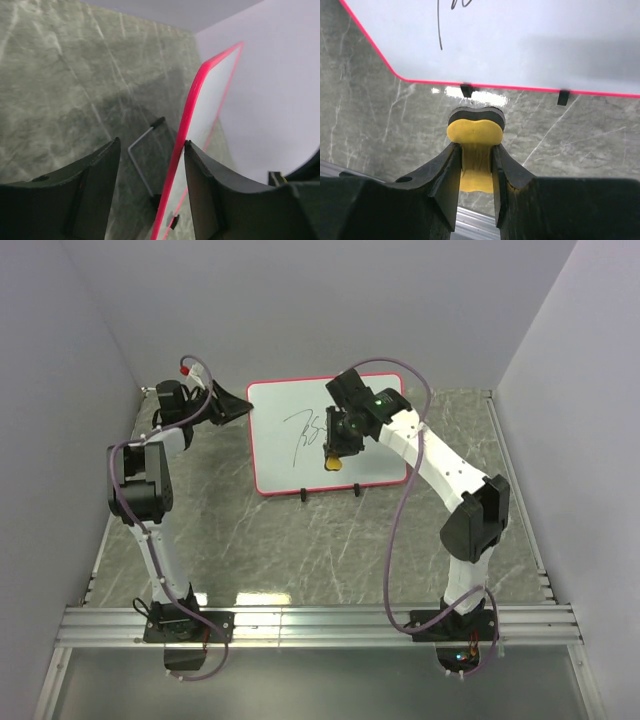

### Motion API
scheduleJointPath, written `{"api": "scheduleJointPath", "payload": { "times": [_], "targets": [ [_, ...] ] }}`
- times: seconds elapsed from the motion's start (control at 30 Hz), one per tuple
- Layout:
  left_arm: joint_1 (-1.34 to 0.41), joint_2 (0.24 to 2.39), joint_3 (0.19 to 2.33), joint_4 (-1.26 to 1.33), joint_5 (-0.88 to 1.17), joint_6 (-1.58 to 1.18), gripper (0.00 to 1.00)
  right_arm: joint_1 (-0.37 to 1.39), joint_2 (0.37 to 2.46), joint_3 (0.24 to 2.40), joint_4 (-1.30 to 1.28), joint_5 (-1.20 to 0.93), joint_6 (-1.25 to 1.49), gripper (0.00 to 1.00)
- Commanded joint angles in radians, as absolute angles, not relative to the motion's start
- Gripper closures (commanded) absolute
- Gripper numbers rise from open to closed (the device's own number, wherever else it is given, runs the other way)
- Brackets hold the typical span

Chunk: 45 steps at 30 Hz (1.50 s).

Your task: Erase the whiteboard

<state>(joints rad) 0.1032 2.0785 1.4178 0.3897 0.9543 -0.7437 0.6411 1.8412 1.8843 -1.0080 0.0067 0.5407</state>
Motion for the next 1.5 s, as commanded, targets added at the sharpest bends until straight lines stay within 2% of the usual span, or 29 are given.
{"api": "scheduleJointPath", "payload": {
  "times": [0.0, 0.17, 0.37, 0.63, 0.8, 1.0, 1.2, 1.47],
  "targets": [
    [0.094, 2.088, 1.445, 0.664, 1.071, -0.911, 0.42, 0.63, 1.876, 1.982, -1.072, 0.021, 0.535, 1.0],
    [0.058, 2.092, 1.433, 0.675, 1.091, -0.914, 0.44, 0.603, 1.914, 1.983, -1.013, 0.002, 0.537, 1.0],
    [-0.02, 2.043, 1.378, 0.474, 1.045, -0.721, 0.49, 0.583, 1.999, 2.066, -0.942, -0.048, 0.566, 1.0],
    [-0.025, 2.005, 1.203, 0.575, 1.038, -0.724, 0.57, 0.578, 2.135, 2.272, -0.861, -0.087, 0.627, 1.0],
    [-0.025, 1.991, 1.167, 0.578, 1.037, -0.703, 0.74, 0.586, 2.178, 2.264, -0.784, -0.081, 0.692, 1.0],
    [-0.023, 1.987, 1.154, 0.571, 1.034, -0.69, 0.84, 0.646, 2.217, 2.281, -0.73, -0.002, 0.71, 1.0],
    [-0.026, 1.99, 1.149, 0.552, 1.026, -0.669, 1.0, 0.666, 2.272, 2.321, -0.654, 0.049, 0.773, 1.0],
    [-0.037, 1.987, 1.152, 0.499, 1.022, -0.624, 1.0, 0.664, 2.367, 2.411, -0.606, 0.121, 0.761, 1.0]
  ]
}}
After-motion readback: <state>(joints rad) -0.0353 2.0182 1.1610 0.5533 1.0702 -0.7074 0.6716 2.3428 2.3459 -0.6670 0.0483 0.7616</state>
